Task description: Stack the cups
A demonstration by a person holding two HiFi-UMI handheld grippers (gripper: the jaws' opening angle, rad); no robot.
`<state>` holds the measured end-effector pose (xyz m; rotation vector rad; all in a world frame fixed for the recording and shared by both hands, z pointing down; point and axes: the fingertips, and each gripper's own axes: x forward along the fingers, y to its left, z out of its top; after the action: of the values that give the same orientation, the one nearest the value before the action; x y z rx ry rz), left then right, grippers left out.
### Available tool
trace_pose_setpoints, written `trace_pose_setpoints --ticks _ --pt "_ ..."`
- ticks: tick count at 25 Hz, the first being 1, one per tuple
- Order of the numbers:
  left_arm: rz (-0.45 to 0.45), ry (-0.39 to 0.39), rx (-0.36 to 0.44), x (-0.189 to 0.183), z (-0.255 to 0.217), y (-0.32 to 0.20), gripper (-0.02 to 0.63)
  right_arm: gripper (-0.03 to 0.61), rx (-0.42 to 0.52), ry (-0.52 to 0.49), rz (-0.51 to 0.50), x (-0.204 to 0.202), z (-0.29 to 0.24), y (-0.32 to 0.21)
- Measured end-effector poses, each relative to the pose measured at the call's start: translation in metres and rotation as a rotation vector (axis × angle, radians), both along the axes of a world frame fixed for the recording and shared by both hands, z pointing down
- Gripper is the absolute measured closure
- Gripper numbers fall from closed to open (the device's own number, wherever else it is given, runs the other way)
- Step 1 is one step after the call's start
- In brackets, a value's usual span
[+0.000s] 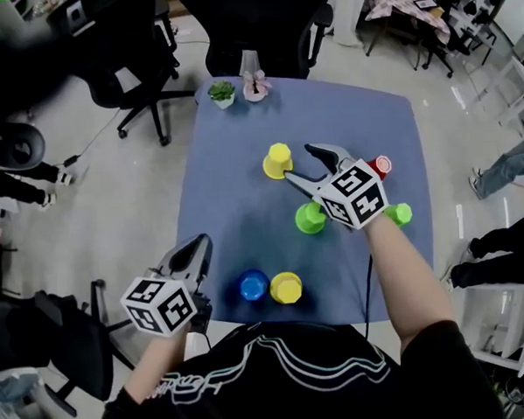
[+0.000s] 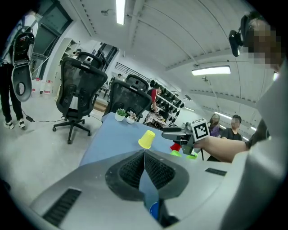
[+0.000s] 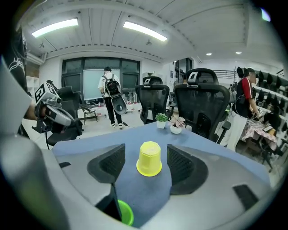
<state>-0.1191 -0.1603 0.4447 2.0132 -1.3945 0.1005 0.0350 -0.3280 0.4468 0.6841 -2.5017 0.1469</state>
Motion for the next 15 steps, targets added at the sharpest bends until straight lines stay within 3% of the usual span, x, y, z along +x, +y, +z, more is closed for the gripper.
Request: trace_pose_setpoints --ticks 15 --pt "-0.037 -0.006 -0.018 -0.008 0.025 -0.011 0.589 0.287 -0.037 0.076 -0.109 -0.021 0.045 -0.033"
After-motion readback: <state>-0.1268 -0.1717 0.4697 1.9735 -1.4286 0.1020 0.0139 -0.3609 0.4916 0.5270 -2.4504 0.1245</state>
